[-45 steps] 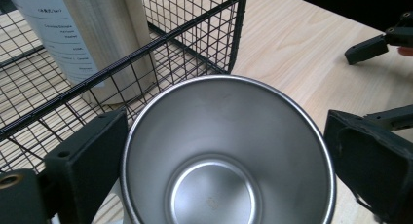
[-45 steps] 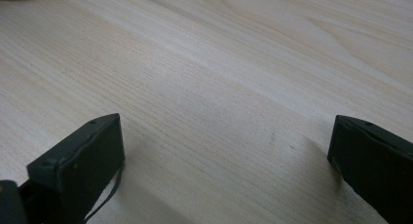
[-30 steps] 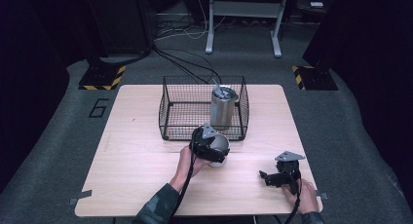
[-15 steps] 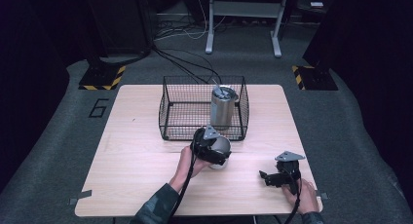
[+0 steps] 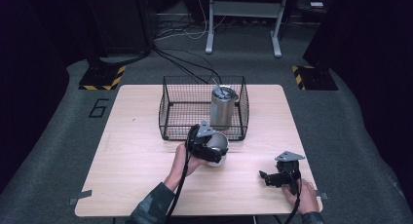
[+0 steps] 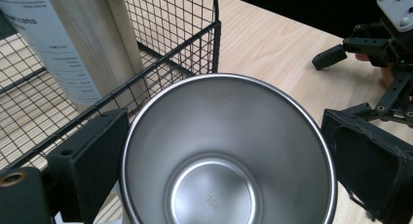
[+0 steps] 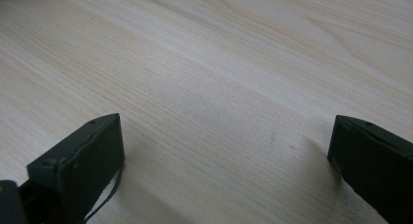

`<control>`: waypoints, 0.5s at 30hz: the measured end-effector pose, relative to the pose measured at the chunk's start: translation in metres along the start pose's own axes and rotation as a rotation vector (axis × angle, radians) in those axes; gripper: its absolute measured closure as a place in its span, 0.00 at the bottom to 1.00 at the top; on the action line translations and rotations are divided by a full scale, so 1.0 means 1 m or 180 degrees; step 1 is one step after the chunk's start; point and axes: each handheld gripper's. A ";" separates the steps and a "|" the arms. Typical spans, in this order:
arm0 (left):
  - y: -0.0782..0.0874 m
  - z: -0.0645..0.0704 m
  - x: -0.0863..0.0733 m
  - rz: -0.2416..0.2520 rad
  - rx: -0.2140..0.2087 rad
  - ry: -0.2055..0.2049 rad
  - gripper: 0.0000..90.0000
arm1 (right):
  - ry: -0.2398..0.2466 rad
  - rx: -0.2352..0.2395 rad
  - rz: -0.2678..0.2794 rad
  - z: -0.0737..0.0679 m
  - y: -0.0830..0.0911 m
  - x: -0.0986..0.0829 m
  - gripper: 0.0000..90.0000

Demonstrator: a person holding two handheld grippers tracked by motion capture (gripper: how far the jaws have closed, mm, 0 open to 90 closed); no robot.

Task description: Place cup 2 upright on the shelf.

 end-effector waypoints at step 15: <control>0.027 0.000 0.011 0.0079 -0.0043 -0.0043 0.07 | 0.0004 0.0002 -0.0001 0.000 0.000 0.000 0.00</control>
Point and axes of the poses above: each handheld gripper's, and its own axes: y roughly backward along the jaws, x roughly out of its top, z roughly to its right, and after that the axes turned 11 degrees about y, right-handed
